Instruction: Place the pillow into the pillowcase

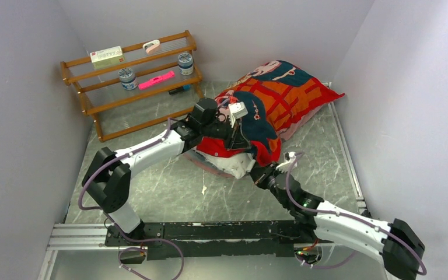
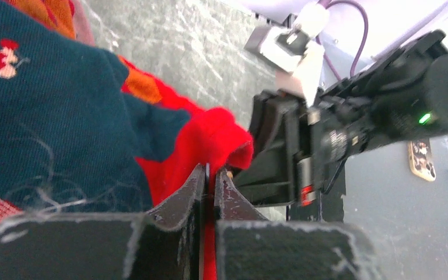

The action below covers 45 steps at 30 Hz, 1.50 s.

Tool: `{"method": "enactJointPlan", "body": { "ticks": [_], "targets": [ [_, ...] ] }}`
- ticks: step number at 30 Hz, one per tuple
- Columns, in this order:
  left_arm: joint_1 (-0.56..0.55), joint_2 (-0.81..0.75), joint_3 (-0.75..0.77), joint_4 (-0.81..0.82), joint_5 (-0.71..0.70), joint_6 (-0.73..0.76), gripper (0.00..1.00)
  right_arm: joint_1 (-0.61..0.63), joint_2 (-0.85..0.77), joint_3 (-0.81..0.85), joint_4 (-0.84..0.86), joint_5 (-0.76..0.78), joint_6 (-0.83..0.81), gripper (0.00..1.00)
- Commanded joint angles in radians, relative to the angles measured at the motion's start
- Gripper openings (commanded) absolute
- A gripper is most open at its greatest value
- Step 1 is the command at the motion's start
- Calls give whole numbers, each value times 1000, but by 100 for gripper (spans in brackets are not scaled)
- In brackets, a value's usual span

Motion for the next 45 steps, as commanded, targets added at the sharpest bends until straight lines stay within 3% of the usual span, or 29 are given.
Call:
{"method": "enactJointPlan", "body": {
  "ticks": [1,6,11,15,17,21,30,36,38,41,45],
  "targets": [
    [13,-77,70,-159,25,125,5,6,-141,14,158,-149,-138,0],
    [27,-97,84,-170,80,155,5,5,-264,-5,237,-165,-156,0],
    [40,-74,110,-191,230,162,5,4,-198,5,436,-263,-230,0],
    [45,-68,121,-262,224,225,5,5,-191,-5,512,-225,-208,0],
    [45,-92,102,-282,155,236,5,5,-218,-2,491,-159,-176,0],
    [47,-171,-8,-140,79,149,5,5,-254,46,461,-128,-154,0],
    [49,-222,-116,-29,166,138,5,5,-251,18,584,-135,9,0],
    [48,-248,-205,178,216,5,5,4,-210,53,612,-101,89,0],
    [48,-253,-214,160,203,11,5,5,-193,55,624,-75,118,0],
    [47,-264,-234,146,156,49,13,5,-166,67,642,-60,136,0],
    [46,-289,-293,266,183,15,15,4,-137,81,642,-39,157,0]
  ]
}}
